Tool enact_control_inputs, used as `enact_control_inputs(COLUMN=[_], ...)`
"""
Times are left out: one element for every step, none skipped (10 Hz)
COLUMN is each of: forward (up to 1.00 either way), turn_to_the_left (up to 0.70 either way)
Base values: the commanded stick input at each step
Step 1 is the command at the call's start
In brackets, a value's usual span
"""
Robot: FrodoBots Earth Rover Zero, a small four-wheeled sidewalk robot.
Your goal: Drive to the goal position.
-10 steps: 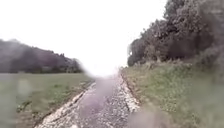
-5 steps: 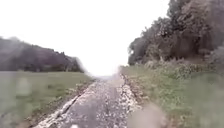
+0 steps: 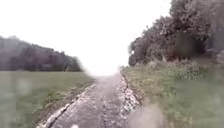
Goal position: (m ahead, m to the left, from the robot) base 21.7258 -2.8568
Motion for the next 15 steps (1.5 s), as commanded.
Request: enact_control_inputs(forward=[0.85,0.85,0.85,0.85,0.85,0.85,0.85,0.85,0.85,0.85,0.85,0.85,0.85,0.85,0.85], turn_to_the_left=[0.00,0.00,0.00,0.00,0.00,0.00,0.00,0.00,0.00,0.00,0.00,0.00,0.00,0.00,0.00])
